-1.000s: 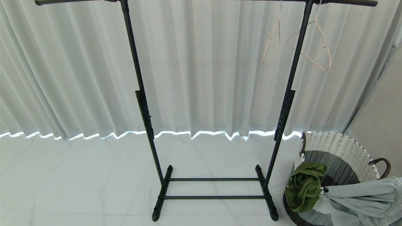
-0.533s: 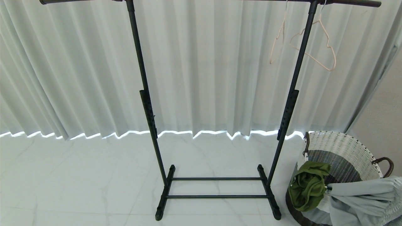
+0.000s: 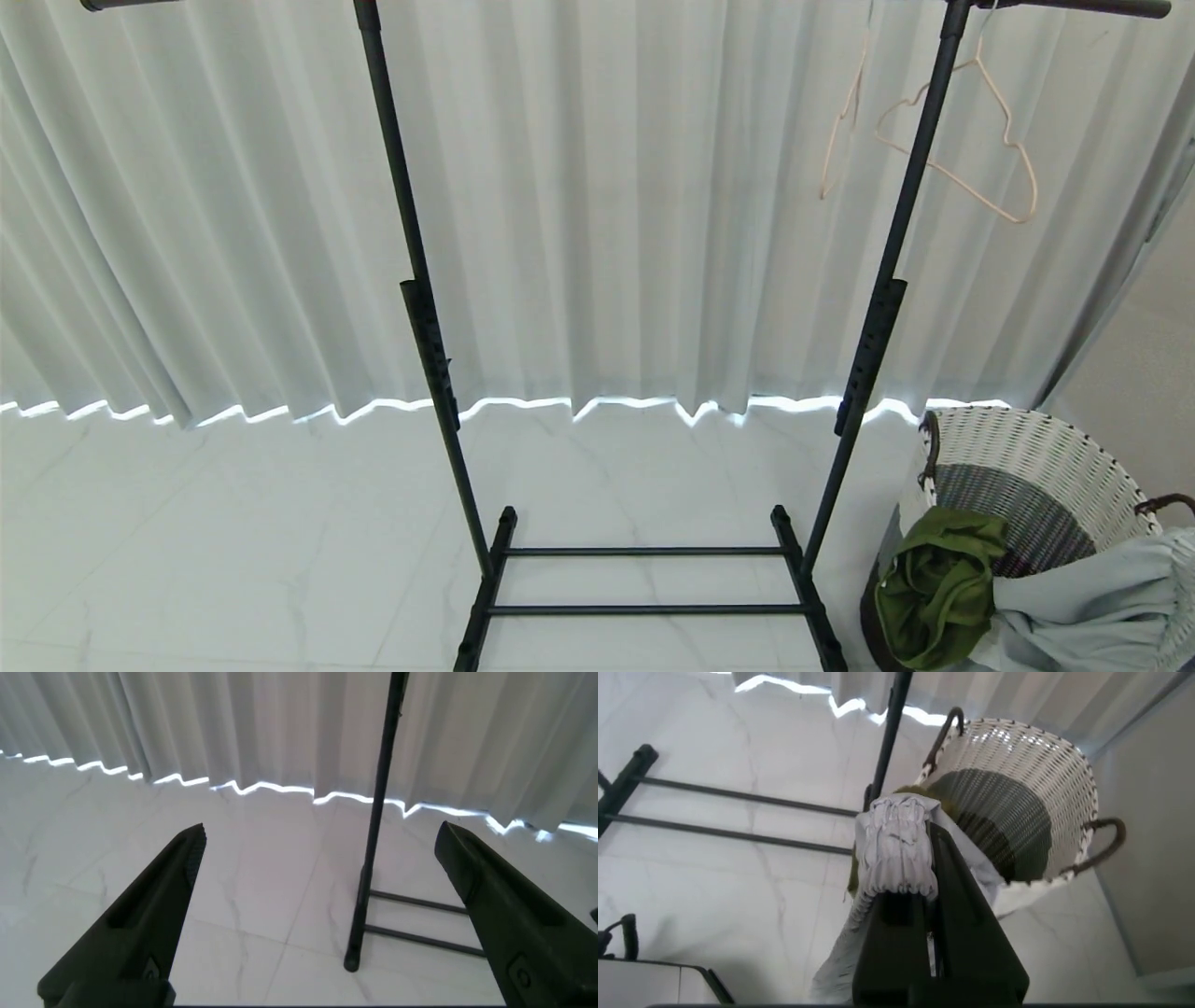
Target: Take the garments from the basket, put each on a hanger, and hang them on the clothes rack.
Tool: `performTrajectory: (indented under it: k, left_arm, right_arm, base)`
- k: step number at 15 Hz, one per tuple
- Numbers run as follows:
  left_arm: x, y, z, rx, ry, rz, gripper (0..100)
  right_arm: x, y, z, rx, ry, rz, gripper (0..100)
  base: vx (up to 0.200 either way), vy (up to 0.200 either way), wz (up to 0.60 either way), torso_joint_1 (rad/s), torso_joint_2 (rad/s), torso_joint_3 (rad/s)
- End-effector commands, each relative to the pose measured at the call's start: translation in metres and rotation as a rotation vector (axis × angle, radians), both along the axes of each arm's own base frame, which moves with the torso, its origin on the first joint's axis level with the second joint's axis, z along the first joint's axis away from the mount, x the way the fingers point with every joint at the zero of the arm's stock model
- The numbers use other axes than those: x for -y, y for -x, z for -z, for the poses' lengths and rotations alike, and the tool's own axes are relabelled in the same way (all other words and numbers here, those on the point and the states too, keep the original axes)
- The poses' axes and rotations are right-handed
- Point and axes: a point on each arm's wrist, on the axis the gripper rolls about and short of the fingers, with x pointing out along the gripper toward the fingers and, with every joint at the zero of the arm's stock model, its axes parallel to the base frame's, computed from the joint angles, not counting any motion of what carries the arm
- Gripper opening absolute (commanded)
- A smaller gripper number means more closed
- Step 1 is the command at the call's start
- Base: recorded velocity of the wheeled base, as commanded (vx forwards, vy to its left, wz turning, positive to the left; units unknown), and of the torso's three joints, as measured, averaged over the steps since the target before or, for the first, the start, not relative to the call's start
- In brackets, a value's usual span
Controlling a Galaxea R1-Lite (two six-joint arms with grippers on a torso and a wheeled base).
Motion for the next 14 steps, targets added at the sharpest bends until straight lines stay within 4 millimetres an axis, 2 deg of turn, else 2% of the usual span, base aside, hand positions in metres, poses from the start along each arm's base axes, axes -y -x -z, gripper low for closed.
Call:
performTrajectory:
  k: [1,3,7,14]
  left_arm:
    - [0.0000,-0.0001,0.0000,-0.001,0.000,0.000,100]
    - [0.0000,-0.0001,0.0000,-0.001,0.000,0.000,100]
    - [0.0000,-0.0001,0.0000,-0.001,0.000,0.000,100]
    - [0.0000,-0.0001,0.0000,-0.001,0.000,0.000,100]
  right_arm:
    - [0.0000,-0.0002,0.0007,-0.003,0.000,0.000,0]
    - [0.0000,0.0001,0.0007,-0.003,-0.001,-0.001,0]
    - [-0.0001,0.0011,0.0039,-0.011,-0.001,-0.001,0]
    - [-0.0011,0.0014,-0.0039,0.023,-0.018,-0.040,0]
  base:
    - [0.200,0.000,0.00,0.002,0.01,0.002]
    - [0.200,0.000,0.00,0.000,0.00,0.002]
    - [0.000,0.000,0.00,0.000,0.00,0.000]
    - [0.000,0.000,0.00,0.000,0.00,0.000]
